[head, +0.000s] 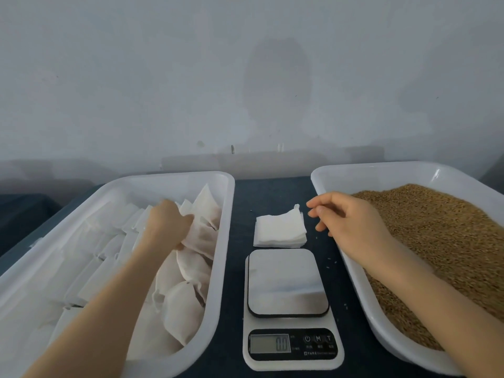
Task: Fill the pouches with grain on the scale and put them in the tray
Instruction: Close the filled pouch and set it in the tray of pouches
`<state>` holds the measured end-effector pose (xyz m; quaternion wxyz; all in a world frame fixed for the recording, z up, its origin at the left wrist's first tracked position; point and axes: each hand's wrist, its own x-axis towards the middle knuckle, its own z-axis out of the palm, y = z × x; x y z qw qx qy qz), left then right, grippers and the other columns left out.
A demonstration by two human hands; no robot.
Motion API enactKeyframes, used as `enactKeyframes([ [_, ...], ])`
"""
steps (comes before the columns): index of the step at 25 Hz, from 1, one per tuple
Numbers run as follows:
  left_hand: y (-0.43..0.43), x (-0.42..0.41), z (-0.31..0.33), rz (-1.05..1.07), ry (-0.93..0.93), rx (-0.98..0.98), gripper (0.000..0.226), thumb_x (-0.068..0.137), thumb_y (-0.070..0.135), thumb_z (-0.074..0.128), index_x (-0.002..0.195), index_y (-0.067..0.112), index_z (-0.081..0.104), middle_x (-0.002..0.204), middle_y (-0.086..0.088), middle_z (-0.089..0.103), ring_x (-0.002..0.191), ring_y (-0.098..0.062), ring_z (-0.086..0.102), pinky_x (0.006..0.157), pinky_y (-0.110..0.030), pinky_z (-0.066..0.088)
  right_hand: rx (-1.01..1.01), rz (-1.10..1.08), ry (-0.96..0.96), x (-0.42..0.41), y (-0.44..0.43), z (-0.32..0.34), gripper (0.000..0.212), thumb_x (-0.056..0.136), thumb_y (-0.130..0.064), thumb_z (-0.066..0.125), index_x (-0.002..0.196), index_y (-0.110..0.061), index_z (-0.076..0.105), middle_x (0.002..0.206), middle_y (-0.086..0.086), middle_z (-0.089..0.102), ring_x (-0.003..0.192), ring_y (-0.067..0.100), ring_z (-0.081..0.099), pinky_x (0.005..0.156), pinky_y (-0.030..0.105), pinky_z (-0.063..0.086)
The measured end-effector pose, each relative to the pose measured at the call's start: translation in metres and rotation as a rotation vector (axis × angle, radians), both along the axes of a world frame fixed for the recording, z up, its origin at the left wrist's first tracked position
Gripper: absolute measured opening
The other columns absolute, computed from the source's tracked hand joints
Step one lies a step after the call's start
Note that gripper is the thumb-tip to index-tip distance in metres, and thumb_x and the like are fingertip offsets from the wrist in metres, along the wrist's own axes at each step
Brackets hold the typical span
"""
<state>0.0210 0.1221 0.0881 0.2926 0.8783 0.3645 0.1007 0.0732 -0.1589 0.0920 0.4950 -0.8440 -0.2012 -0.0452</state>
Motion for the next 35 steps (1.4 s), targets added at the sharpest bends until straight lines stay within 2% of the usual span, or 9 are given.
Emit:
enactKeyframes([
  [4, -0.022, 0.007, 0.019, -0.034, 0.046, 0.564, 0.03, 0.096, 0.024, 0.05, 0.121, 0.009, 0.042, 0.104, -0.013, 0.064, 0.095, -0.036, 0.061, 0.066, -0.035, 0.035, 0.027, -0.02, -0.012, 0.001, -0.002, 0.002, 0.025, 0.093, -0.012, 0.051, 0.088, -0.032, 0.064, 0.083, -0.015, 0.067, 0.066, -0.003, 0.062, 0.056, 0.005, 0.041],
  [9, -0.082, 0.048, 0.026, -0.422, 0.143, 0.995, 0.019, 0.088, 0.005, 0.054, 0.104, 0.015, 0.053, 0.087, 0.0, 0.06, 0.077, -0.024, 0.053, 0.065, -0.029, 0.031, 0.047, -0.045, -0.025, 0.003, -0.002, 0.003, 0.025, 0.094, -0.012, 0.05, 0.088, -0.033, 0.062, 0.081, -0.018, 0.065, 0.067, -0.007, 0.06, 0.055, 0.002, 0.038],
  [11, -0.103, 0.068, 0.009, -0.643, 0.242, 0.859, 0.012, 0.095, 0.015, 0.05, 0.105, 0.012, 0.056, 0.1, -0.003, 0.064, 0.087, -0.025, 0.057, 0.069, -0.029, 0.032, 0.049, -0.06, -0.021, 0.004, -0.003, 0.002, 0.025, 0.093, -0.012, 0.05, 0.087, -0.034, 0.062, 0.081, -0.019, 0.064, 0.068, -0.005, 0.061, 0.056, 0.002, 0.038],
  [15, -0.116, 0.1, -0.029, -0.807, 0.457, 0.538, 0.04, 0.095, 0.038, 0.054, 0.122, 0.009, 0.056, 0.118, -0.008, 0.061, 0.105, -0.026, 0.059, 0.08, -0.033, 0.046, 0.038, -0.077, -0.024, 0.007, -0.004, 0.0, 0.026, 0.093, -0.015, 0.051, 0.084, -0.037, 0.06, 0.082, -0.02, 0.064, 0.074, -0.003, 0.061, 0.059, 0.003, 0.038],
  [21, -0.117, 0.108, -0.047, -0.845, 0.601, 0.758, 0.015, 0.092, 0.003, 0.05, 0.104, 0.004, 0.058, 0.077, -0.001, 0.041, 0.075, -0.023, 0.049, 0.068, -0.032, 0.041, 0.064, -0.068, -0.048, 0.009, -0.003, 0.0, 0.029, 0.091, -0.013, 0.052, 0.082, -0.039, 0.06, 0.078, -0.02, 0.065, 0.074, -0.001, 0.061, 0.059, 0.003, 0.037],
  [24, -0.116, 0.107, -0.046, -0.844, 0.49, 0.754, 0.011, 0.092, 0.003, 0.047, 0.088, 0.01, 0.055, 0.069, -0.001, 0.039, 0.064, -0.019, 0.046, 0.065, -0.03, 0.041, 0.055, -0.067, -0.054, 0.008, -0.003, -0.001, 0.027, 0.091, -0.012, 0.052, 0.083, -0.037, 0.061, 0.077, -0.021, 0.065, 0.073, -0.001, 0.061, 0.06, 0.003, 0.038],
  [26, -0.114, 0.106, -0.046, -0.786, 0.389, 0.702, 0.01, 0.093, 0.005, 0.045, 0.093, 0.009, 0.054, 0.069, 0.0, 0.04, 0.069, -0.021, 0.049, 0.063, -0.03, 0.04, 0.05, -0.067, -0.045, 0.007, -0.003, -0.001, 0.028, 0.091, -0.012, 0.052, 0.083, -0.037, 0.061, 0.077, -0.021, 0.065, 0.07, -0.003, 0.061, 0.06, 0.004, 0.038],
  [31, -0.1, 0.095, -0.024, -0.42, -0.029, 0.238, 0.022, 0.097, 0.007, 0.039, 0.117, 0.001, 0.045, 0.105, -0.015, 0.057, 0.094, -0.032, 0.058, 0.072, -0.033, 0.041, -0.01, -0.062, -0.05, 0.008, -0.003, -0.001, 0.028, 0.093, -0.013, 0.052, 0.085, -0.038, 0.059, 0.082, -0.019, 0.064, 0.073, -0.002, 0.061, 0.055, 0.007, 0.039],
  [35, -0.091, 0.07, 0.007, -0.382, -0.247, -0.196, 0.028, 0.097, 0.008, 0.042, 0.121, 0.013, 0.055, 0.117, -0.01, 0.057, 0.088, -0.023, 0.063, 0.073, -0.033, 0.055, -0.051, -0.034, -0.032, 0.008, -0.001, -0.005, 0.019, 0.095, -0.018, 0.05, 0.094, -0.035, 0.059, 0.084, -0.018, 0.063, 0.071, -0.01, 0.059, 0.056, 0.002, 0.04],
])
